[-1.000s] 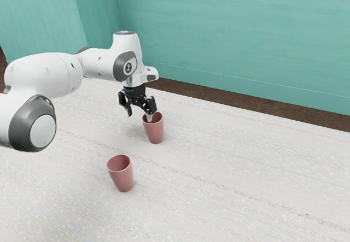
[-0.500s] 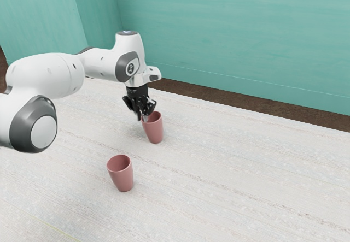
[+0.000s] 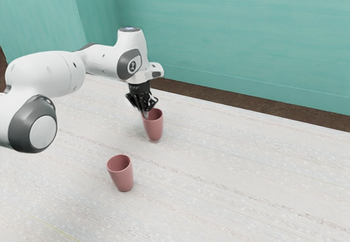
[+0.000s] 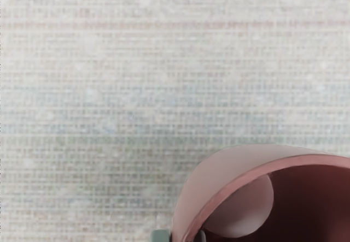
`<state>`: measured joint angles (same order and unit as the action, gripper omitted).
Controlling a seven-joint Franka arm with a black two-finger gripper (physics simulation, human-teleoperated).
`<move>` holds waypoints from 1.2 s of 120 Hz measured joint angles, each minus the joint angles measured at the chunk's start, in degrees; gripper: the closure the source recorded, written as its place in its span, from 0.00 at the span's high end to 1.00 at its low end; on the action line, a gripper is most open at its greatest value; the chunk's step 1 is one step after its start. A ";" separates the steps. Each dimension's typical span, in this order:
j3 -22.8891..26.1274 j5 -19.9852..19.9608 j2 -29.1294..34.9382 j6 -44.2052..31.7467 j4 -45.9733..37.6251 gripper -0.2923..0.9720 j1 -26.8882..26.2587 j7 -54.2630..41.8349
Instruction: Place the left cup onto the right cup
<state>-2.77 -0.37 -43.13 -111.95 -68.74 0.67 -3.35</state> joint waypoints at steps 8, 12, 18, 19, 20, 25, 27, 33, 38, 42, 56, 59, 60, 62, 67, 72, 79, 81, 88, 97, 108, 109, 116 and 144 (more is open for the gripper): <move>-0.01 0.45 0.38 -0.03 -0.01 0.15 -0.30 0.12; 0.02 0.63 0.69 -0.04 -0.02 0.15 -0.43 0.17; -0.02 0.88 1.36 -0.05 -0.02 0.15 -0.69 0.25; -0.02 0.92 1.47 -0.05 -0.02 0.15 -0.73 0.26; -0.02 0.96 1.56 -0.05 -0.02 0.15 -0.76 0.28; -0.02 1.15 2.28 -0.06 -0.08 0.15 -0.86 0.34; 0.00 1.22 2.63 -0.07 -0.15 0.15 -0.91 0.36; 0.00 1.36 3.59 -0.07 -0.54 0.15 -1.02 0.43; 0.03 1.46 4.29 -0.07 -0.76 0.15 -1.07 0.49; 0.04 1.52 4.94 -0.07 -0.91 0.15 -1.13 0.54; 0.05 1.63 7.54 -0.04 -2.48 0.15 -1.19 0.67; 0.05 1.64 8.15 -0.03 -2.91 0.15 -1.19 0.70; 0.05 1.64 8.33 -0.02 -3.04 0.15 -1.20 0.71; 0.05 1.64 8.83 -0.02 -3.47 0.15 -1.22 0.72; 0.05 1.63 9.88 -0.02 -4.34 0.15 -1.44 0.76; 0.05 1.63 10.88 -0.02 -5.09 0.15 -1.70 0.80; 0.05 1.61 12.26 0.00 -6.29 0.15 -1.93 0.85; 0.05 1.60 12.62 0.01 -6.64 0.15 -2.00 0.86; 0.05 1.58 13.94 0.02 -7.99 0.15 -2.29 0.94; 0.05 1.56 15.71 0.02 -9.70 0.15 -2.68 1.12; 0.05 1.43 17.55 0.04 -11.60 0.15 -2.84 1.32; 0.05 1.40 17.78 0.05 -11.86 0.15 -2.86 1.34; 0.05 1.17 19.34 0.07 -13.74 0.15 -2.99 1.46; 0.05 0.81 24.92 0.46 -19.04 0.15 -3.63 2.05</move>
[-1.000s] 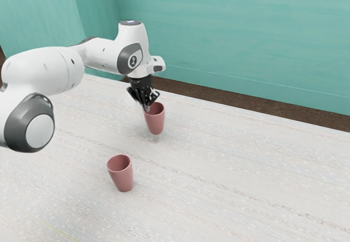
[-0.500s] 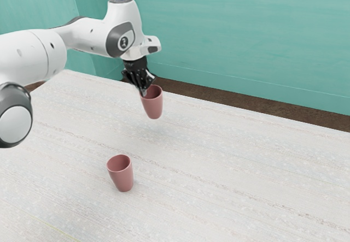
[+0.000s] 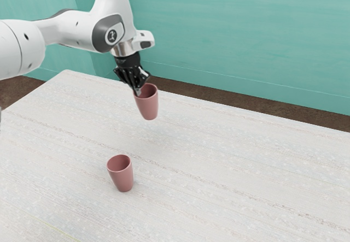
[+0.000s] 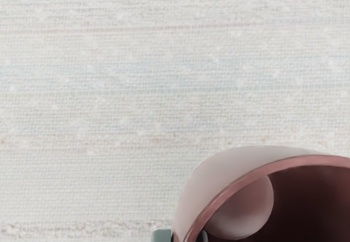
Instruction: Place the left cup onto the right cup
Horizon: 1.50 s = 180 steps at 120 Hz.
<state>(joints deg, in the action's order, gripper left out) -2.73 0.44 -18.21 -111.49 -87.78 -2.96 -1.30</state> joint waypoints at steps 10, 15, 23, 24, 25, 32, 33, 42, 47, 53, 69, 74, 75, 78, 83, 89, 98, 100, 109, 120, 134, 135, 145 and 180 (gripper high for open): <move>0.00 -0.05 1.57 0.09 -2.08 0.15 -0.01 0.22; 0.00 -0.08 2.31 0.13 -3.20 0.15 -0.01 0.35; 0.00 -0.11 3.57 0.18 -5.19 0.15 -0.02 0.58; 0.00 -0.11 3.69 0.19 -5.40 0.15 -0.01 0.60; 0.00 -0.11 3.85 0.19 -5.66 0.15 0.00 0.63; 0.00 -0.13 4.60 0.23 -6.87 0.15 0.04 0.82; 0.00 -0.13 4.74 0.23 -7.09 0.15 0.04 0.85; 0.00 -0.14 5.86 0.42 -8.63 0.15 -0.39 1.10; 0.00 -0.14 6.17 0.69 -9.15 0.15 -0.64 1.28; 0.00 -0.15 6.54 1.11 -9.78 0.15 -0.79 1.56; 0.01 -0.16 8.53 1.92 -12.84 0.15 -1.16 2.27; 0.01 -0.16 9.51 2.08 -14.15 0.15 -1.18 2.50; 0.01 -0.16 9.72 2.11 -14.41 0.15 -1.18 2.55; 0.01 -0.16 10.41 2.19 -15.21 0.15 -1.18 2.68; 0.01 -0.16 11.50 2.30 -16.53 0.15 -1.18 2.89; -0.04 -0.16 12.85 2.41 -18.02 0.15 -1.20 3.16; -0.07 -0.17 14.50 2.53 -19.73 0.15 -1.16 3.58; -0.07 -0.17 14.89 2.55 -20.10 0.15 -1.15 3.66; -0.07 -0.16 16.50 2.63 -21.63 0.15 -1.12 4.08; -0.07 -0.12 18.56 2.70 -23.41 0.15 -1.10 4.61; -0.09 -0.05 21.18 2.75 -25.84 0.15 -1.12 5.32; -0.09 -0.04 21.36 2.75 -26.02 0.15 -1.13 5.37; -0.09 0.02 22.75 2.77 -27.66 0.15 -1.20 5.88; -0.23 0.30 24.47 2.74 -31.26 0.15 -1.26 7.77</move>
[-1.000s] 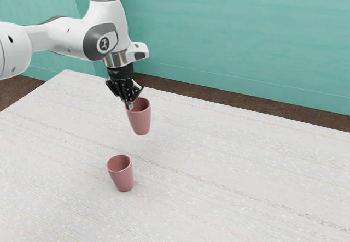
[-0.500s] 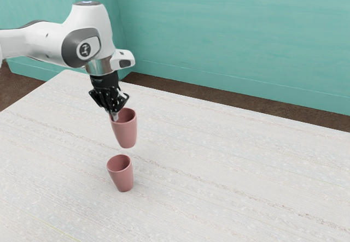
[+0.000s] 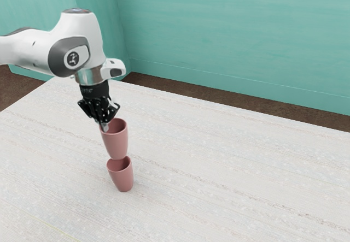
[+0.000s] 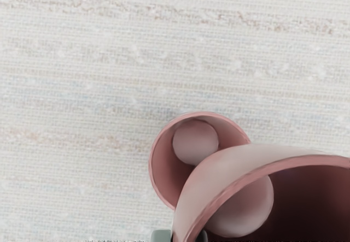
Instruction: Place the left cup onto the right cup
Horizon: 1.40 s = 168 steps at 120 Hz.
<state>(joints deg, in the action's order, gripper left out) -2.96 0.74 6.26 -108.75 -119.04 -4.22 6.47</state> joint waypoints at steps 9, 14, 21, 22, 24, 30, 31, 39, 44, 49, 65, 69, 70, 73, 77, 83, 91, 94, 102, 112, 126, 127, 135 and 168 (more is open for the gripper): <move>-0.04 0.09 -0.03 -0.06 -0.50 0.15 0.01 0.45; -0.08 0.13 -0.06 -0.12 -0.74 0.15 -0.01 0.69; -0.11 0.20 -0.15 -0.24 -1.00 0.15 -0.05 0.99; -0.11 0.21 -0.18 -0.25 -1.02 0.15 -0.05 1.03; -0.11 0.22 -0.21 -0.28 -1.05 0.15 -0.06 1.11; -0.12 0.25 -0.32 -0.37 -1.10 0.15 -0.12 1.33; -0.12 0.25 -0.33 -0.38 -1.10 0.15 -0.13 1.37; -0.12 0.31 -0.44 -0.52 -1.12 0.15 -0.18 1.65; -0.12 0.34 -0.50 -0.60 -1.12 0.15 -0.19 1.81; -0.12 0.35 -0.57 -0.71 -1.14 0.15 -0.18 1.96; -0.19 0.38 -0.81 -1.22 -1.60 0.15 -0.20 2.38; -0.24 0.39 -0.90 -1.45 -1.79 0.15 -0.18 2.46; -0.25 0.39 -0.93 -1.51 -1.82 0.15 -0.17 2.48; -0.27 0.40 -1.00 -1.68 -1.89 0.15 -0.12 2.54; -0.28 0.42 -1.11 -1.89 -1.94 0.15 -0.08 2.62; -0.30 0.45 -1.34 -2.23 -1.99 0.15 -0.04 2.72; -0.42 0.49 -1.57 -2.73 -2.01 0.15 -0.02 2.84; -0.44 0.49 -1.65 -2.90 -2.01 0.15 0.03 2.87; -0.46 0.54 -1.90 -3.27 -2.03 0.15 0.16 2.97; -0.47 0.55 -2.21 -3.61 -2.02 0.15 0.33 3.09; -0.47 0.55 -2.95 -3.90 -2.01 0.15 0.51 3.24; -0.47 0.55 -2.99 -3.92 -2.01 0.15 0.52 3.25; -0.47 0.55 -3.27 -4.02 -2.01 0.15 0.57 3.33; -0.47 0.52 -4.00 -4.22 -2.07 0.15 0.53 3.62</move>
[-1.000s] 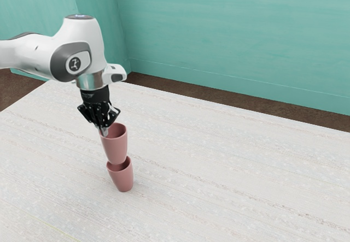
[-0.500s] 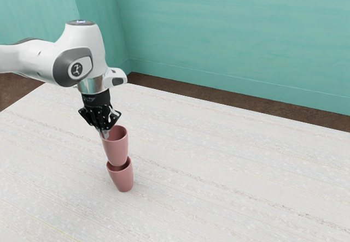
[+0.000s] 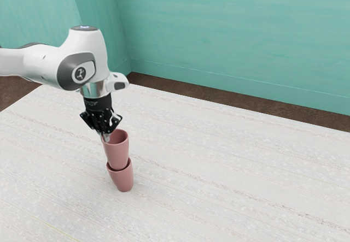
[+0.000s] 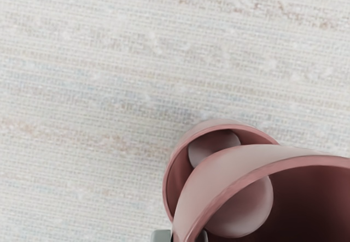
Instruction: Place the left cup onto the right cup
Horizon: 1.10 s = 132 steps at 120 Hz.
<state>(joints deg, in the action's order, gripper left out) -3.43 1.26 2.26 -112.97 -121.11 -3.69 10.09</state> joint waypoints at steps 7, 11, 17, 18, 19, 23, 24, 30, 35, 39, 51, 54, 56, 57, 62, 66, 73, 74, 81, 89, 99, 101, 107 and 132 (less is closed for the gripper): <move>0.00 -0.01 -0.02 -0.02 -0.31 0.15 -0.02 0.05; 0.00 -0.01 -0.05 -0.03 -0.52 0.15 -0.02 0.09; -0.01 0.00 -0.07 -0.12 -0.99 0.15 -0.02 0.13; -0.02 0.00 -0.08 -0.16 -1.09 0.15 -0.03 0.14; -0.03 0.00 -0.08 -0.20 -1.18 0.15 -0.03 0.15; -0.06 0.00 -0.08 -0.38 -1.59 0.15 -0.03 0.18; -0.06 0.00 -0.09 -0.43 -1.68 0.15 -0.02 0.18; -0.08 -0.03 -0.09 -0.69 -2.11 0.15 0.03 0.22; -0.08 -0.05 -0.09 -0.87 -2.27 0.15 0.09 0.25; -0.08 -0.12 -0.12 -0.99 -2.33 0.19 0.15 0.24; -0.08 -0.35 -0.17 -1.23 -2.46 0.37 0.25 0.13; -0.08 -0.38 -0.18 -1.27 -2.47 0.41 0.26 0.11; -0.08 -0.41 -0.18 -1.29 -2.47 0.44 0.26 0.10; -0.10 -0.42 -0.18 -1.30 -2.48 0.45 0.25 0.09; -0.11 -0.46 -0.18 -1.34 -2.48 0.51 0.24 0.06; -0.10 -0.48 -0.18 -1.38 -2.48 0.55 0.25 0.04; -0.12 -0.51 -0.18 -1.42 -2.49 0.60 0.22 0.00; -0.12 -0.51 -0.18 -1.42 -2.49 0.61 0.22 0.00; -0.10 -0.53 -0.18 -1.45 -2.49 0.65 0.21 -0.03; -0.10 -0.54 -0.18 -1.48 -2.47 0.68 0.17 -0.06; -0.15 -0.55 -0.18 -1.50 -2.32 0.71 0.10 -0.11; -0.14 -0.55 -0.18 -1.51 -2.27 0.71 0.11 -0.12; -0.14 -0.55 -0.15 -1.52 -2.10 0.72 0.12 -0.16; -0.17 -0.56 0.09 -1.20 -0.17 0.75 0.20 -0.35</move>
<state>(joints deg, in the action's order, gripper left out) -3.60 0.70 2.35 -114.17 -121.28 -3.49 9.74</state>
